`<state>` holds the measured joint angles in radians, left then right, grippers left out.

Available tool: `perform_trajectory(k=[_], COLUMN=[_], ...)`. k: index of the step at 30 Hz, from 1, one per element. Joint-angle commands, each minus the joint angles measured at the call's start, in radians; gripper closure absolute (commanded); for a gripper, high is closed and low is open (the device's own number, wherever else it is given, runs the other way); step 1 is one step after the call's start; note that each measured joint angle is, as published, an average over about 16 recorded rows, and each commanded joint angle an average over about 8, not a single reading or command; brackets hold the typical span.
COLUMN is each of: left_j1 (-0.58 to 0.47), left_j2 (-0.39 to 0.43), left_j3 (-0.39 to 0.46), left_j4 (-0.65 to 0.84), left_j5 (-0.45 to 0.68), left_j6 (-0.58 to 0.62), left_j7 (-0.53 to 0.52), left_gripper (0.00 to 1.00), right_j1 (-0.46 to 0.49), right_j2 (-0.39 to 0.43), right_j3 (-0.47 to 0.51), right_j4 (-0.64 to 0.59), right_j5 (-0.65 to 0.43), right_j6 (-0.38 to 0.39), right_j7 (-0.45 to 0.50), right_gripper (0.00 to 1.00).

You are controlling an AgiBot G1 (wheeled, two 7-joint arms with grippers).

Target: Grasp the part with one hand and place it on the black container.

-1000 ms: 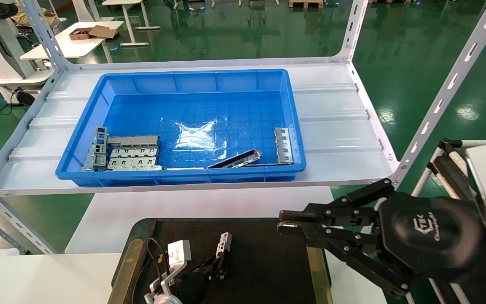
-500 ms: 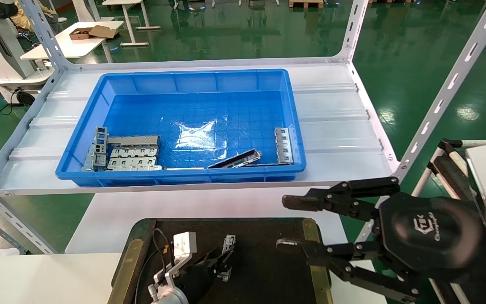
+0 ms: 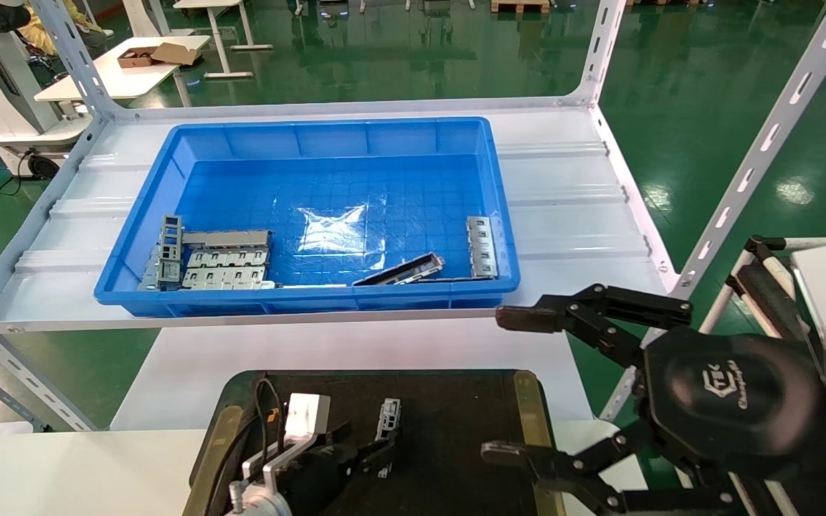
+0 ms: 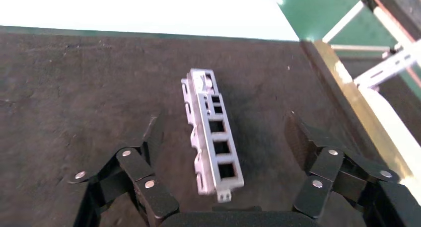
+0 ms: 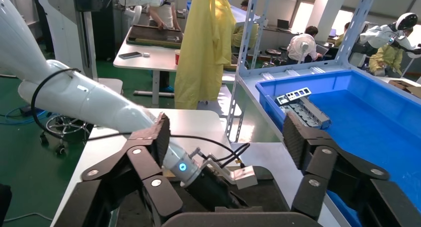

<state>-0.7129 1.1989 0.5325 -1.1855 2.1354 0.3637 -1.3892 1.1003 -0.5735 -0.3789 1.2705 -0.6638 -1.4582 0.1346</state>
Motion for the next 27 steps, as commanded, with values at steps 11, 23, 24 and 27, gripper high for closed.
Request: perform_trajectory(k=[11, 23, 24, 27], left_j1=[-0.024, -0.04, -0.038, -0.03], left_j2=[-0.125, -0.269, -0.277, -0.299], left_j3=[0.003, -0.046, -0.057, -0.088], left_j4=[-0.173, -0.174, -0.173, -0.17], left_j5=[-0.099, -0.619, -0.655, -0.743], left_j6=[0.179, 0.356, 0.376, 0.429], left_j7=[0.026, 0.444, 0.477, 0.56], left_gripper=[0.0, 0.0, 0.0, 0.0], right_j1=[0.0, 0.0, 0.0, 0.0], right_j2=[0.0, 0.0, 0.0, 0.0], right_j3=[0.0, 0.0, 0.0, 0.0], right_j4=[0.0, 0.0, 0.0, 0.0], right_j5=[0.0, 0.0, 0.0, 0.0], right_j6=[0.0, 0.0, 0.0, 0.0], right_j7=[0.0, 0.0, 0.0, 0.0], right_gripper=[0.0, 0.0, 0.0, 0.0])
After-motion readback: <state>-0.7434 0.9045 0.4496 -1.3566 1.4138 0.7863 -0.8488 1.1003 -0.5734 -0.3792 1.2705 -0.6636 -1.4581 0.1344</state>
